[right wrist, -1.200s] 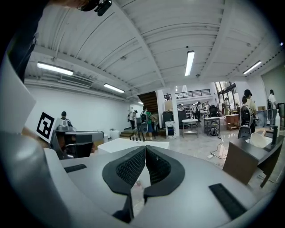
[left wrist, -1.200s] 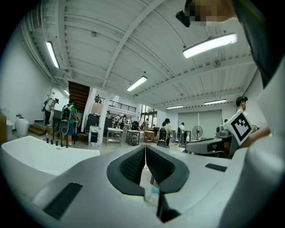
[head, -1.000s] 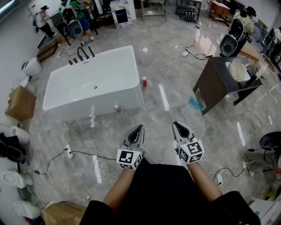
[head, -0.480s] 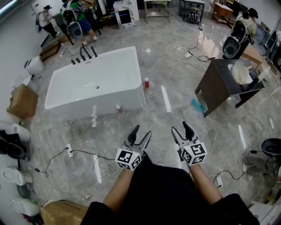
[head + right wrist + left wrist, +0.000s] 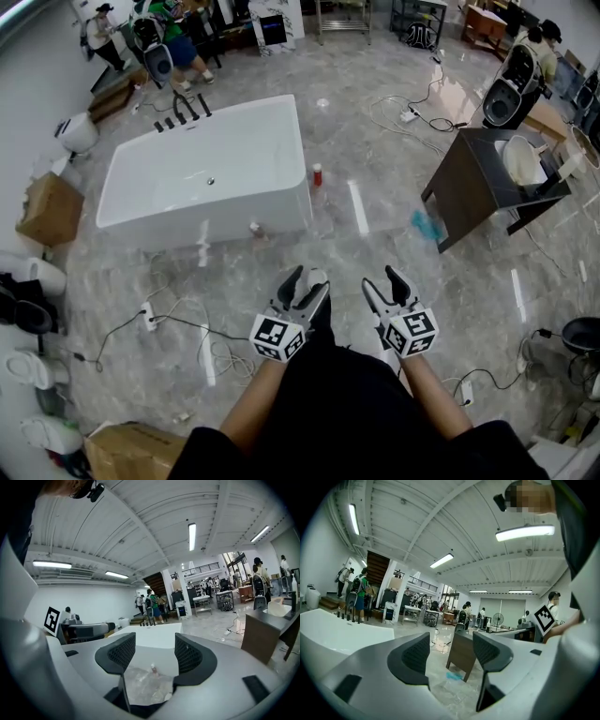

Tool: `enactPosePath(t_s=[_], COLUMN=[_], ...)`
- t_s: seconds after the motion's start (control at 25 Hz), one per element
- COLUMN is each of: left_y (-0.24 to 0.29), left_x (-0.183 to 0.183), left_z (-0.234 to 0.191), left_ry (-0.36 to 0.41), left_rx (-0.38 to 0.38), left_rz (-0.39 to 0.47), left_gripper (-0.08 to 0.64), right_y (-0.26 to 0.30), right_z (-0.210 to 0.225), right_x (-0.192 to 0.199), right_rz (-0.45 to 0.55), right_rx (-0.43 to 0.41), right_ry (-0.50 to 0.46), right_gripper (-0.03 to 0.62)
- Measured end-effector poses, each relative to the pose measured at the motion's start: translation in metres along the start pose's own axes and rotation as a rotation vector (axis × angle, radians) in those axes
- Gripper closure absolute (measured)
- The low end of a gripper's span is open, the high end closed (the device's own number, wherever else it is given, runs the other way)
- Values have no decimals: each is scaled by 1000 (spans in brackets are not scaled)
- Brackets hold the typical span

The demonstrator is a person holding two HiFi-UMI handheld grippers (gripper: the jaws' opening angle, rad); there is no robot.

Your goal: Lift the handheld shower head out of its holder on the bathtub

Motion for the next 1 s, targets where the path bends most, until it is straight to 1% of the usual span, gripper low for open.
enactPosePath(t_s=[0.2,0.32,0.44,0.56,0.72,0.88,1.0], left_y=[34,64,96,128,163,191,206], left_x=[3,4,7,7,-13,-40,-57], left_z=[-33,-58,-90,-133,-202,-257,-295], left_ry=[-34,-43,-42,-58,-73,-64,-65], left_rx=[-3,3,8,5,-21,-50,-66], left_rz=[22,33,27,24,20,-6,-24], left_gripper=[295,295,295,295,288,287,287], right_y=[35,67,109,156,228,291,337], right_z=[16,36,58,75,92,112,118], right_x=[0,-3,-12,-23,-45,-77,-99], right_rz=[-35,-50,-54,-50,-77,-92,-93], right_rx=[6,7,12,18,20,12,9], right_ry=[6,-9,-19,-25,-23,-19,-9], right_gripper=[360,360,360,360,360,360,360])
Point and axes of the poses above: the fingertips, and each gripper's own axes: y forward along the fingers, z to its right, x out of its underside, the point moved 1 cm from there along -y, backward along the fingers, and after that the axes turned 11 degrees about x, right-handed, at the moved point
